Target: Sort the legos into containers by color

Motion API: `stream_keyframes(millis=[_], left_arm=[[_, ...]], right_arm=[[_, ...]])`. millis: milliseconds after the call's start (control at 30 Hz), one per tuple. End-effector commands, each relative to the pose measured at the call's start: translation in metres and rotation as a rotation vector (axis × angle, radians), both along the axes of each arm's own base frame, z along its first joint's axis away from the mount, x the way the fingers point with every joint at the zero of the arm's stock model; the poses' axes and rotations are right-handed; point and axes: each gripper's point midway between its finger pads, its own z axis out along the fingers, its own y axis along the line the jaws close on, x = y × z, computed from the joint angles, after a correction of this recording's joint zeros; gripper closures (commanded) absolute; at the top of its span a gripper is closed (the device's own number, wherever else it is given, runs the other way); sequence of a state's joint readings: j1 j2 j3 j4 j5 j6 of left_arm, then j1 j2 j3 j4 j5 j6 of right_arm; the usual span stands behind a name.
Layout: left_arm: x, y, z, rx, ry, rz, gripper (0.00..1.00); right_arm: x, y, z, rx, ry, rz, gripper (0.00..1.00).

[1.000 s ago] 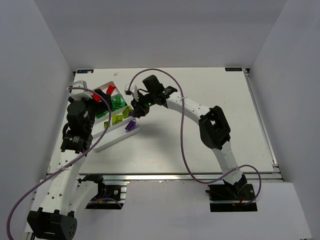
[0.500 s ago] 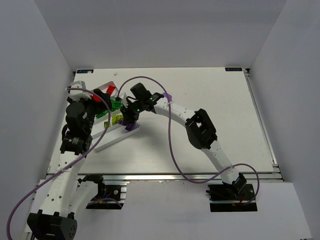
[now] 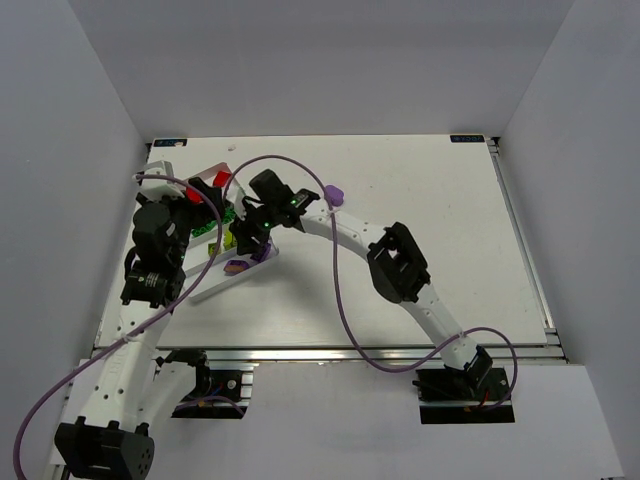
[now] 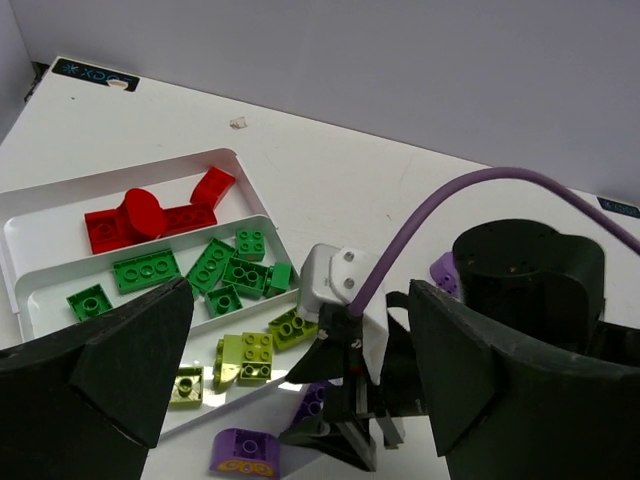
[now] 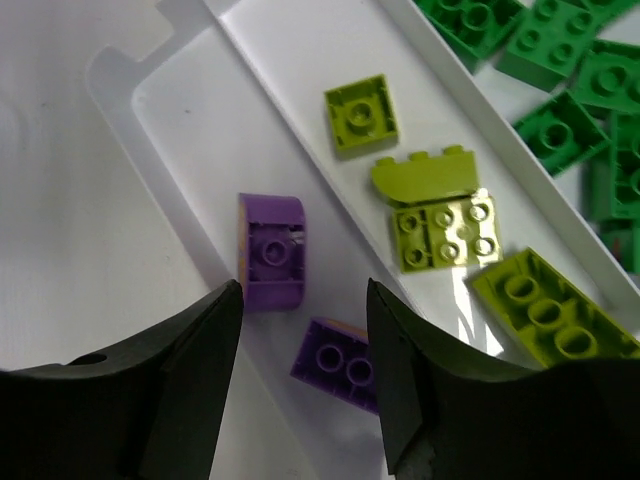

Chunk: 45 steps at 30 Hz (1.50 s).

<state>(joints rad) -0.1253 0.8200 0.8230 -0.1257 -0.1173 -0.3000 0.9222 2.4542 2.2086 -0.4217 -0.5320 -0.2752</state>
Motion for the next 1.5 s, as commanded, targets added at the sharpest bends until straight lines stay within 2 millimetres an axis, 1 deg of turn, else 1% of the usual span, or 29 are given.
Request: stream_keyframes(millis=[0,33,67,100,133,167,200,233,267,300,333,367,400,433,467,500,533,600,633,700,733,767,833,867,933,967,1100,1133,1467], left_arm=[[0.003,-0.009,-0.004,0.005,0.002,-0.058,0.04],[0.004,-0.013,-0.004,0.002,0.004,-0.077,0.06],[0.006,-0.020,-0.009,0.000,0.016,-0.119,0.08],[0.006,-0.028,-0.010,-0.005,0.018,-0.162,0.10],[0.008,-0.034,-0.008,-0.015,0.007,-0.195,0.16],[0.009,-0.042,-0.011,-0.030,0.008,-0.234,0.23],[0.010,-0.063,-0.017,-0.058,0.024,-0.349,0.34],[0.011,-0.072,-0.023,-0.081,0.045,-0.395,0.49],[0.014,-0.080,-0.023,-0.111,0.045,-0.432,0.68],[0.020,-0.092,-0.028,-0.168,0.073,-0.487,0.70],[0.023,-0.097,-0.031,-0.197,0.088,-0.507,0.70],[0.027,-0.103,-0.033,-0.229,0.104,-0.526,0.58],[0.032,-0.108,-0.027,-0.264,0.109,-0.533,0.47],[0.041,-0.118,-0.040,-0.265,0.158,-0.522,0.37],[0.045,-0.126,-0.044,-0.235,0.176,-0.522,0.27],[0.041,-0.149,-0.057,-0.198,0.237,-0.553,0.21],[0.060,-0.155,-0.066,-0.148,0.283,-0.492,0.15],[0.066,-0.173,-0.094,-0.028,0.400,-0.486,0.02],[0.083,-0.195,-0.106,0.021,0.449,-0.471,0.02],[0.088,-0.213,-0.132,0.086,0.559,-0.472,0.02],[0.098,-0.216,-0.139,0.115,0.580,-0.436,0.02],[0.115,-0.223,-0.154,0.146,0.618,-0.393,0.02],[0.126,-0.238,-0.168,0.169,0.653,-0.360,0.02],[0.145,-0.249,-0.176,0.156,0.660,-0.320,0.02],[0.147,-0.261,-0.191,0.190,0.712,-0.299,0.02],[0.160,-0.264,-0.196,0.225,0.706,-0.250,0.02],[0.172,-0.283,-0.192,0.316,0.668,-0.235,0.02],[0.172,-0.286,-0.203,0.337,0.682,-0.238,0.02],[0.180,-0.285,-0.247,0.440,0.690,-0.260,0.02]], right_arm=[[0.032,-0.027,0.075,0.051,-0.131,-0.112,0.42],[0.032,-0.048,0.054,-0.005,-0.095,-0.159,0.45],[0.051,-0.073,0.059,-0.022,-0.125,-0.250,0.45],[0.056,-0.090,0.107,0.059,-0.190,-0.305,0.46],[0.060,-0.127,0.078,-0.002,-0.140,-0.372,0.50],[0.065,-0.149,0.086,-0.001,-0.166,-0.441,0.50],[0.064,-0.170,0.140,0.106,-0.243,-0.496,0.50],[0.061,-0.188,0.151,0.145,-0.261,-0.522,0.41],[0.055,-0.220,0.127,0.129,-0.237,-0.558,0.31],[0.040,-0.243,0.179,0.245,-0.328,-0.584,0.11],[0.043,-0.263,0.201,0.320,-0.390,-0.641,0.11],[0.033,-0.281,0.184,0.319,-0.361,-0.705,0.11],[0.012,-0.299,0.221,0.412,-0.428,-0.722,0.11],[-0.001,-0.305,0.225,0.430,-0.447,-0.684,0.13],[-0.036,-0.304,0.237,0.472,-0.473,-0.548,0.18],[-0.052,-0.304,0.238,0.478,-0.444,-0.501,0.28],[-0.070,-0.305,0.225,0.442,-0.351,-0.467,0.63],[-0.096,-0.309,0.230,0.462,-0.306,-0.417,0.91],[-0.104,-0.311,0.227,0.464,-0.298,-0.399,0.97],[-0.109,-0.320,0.226,0.469,-0.355,-0.404,0.90],[-0.107,-0.323,0.225,0.460,-0.375,-0.419,0.71],[-0.104,-0.328,0.223,0.442,-0.390,-0.449,0.59],[-0.103,-0.331,0.223,0.430,-0.406,-0.456,0.43],[-0.104,-0.333,0.225,0.434,-0.415,-0.466,0.41],[-0.103,-0.337,0.227,0.444,-0.441,-0.484,0.40],[-0.102,-0.338,0.228,0.447,-0.450,-0.490,0.40],[-0.099,-0.340,0.226,0.451,-0.465,-0.510,0.38],[-0.100,-0.339,0.226,0.452,-0.463,-0.507,0.38],[-0.094,-0.338,0.220,0.441,-0.453,-0.523,0.38]])
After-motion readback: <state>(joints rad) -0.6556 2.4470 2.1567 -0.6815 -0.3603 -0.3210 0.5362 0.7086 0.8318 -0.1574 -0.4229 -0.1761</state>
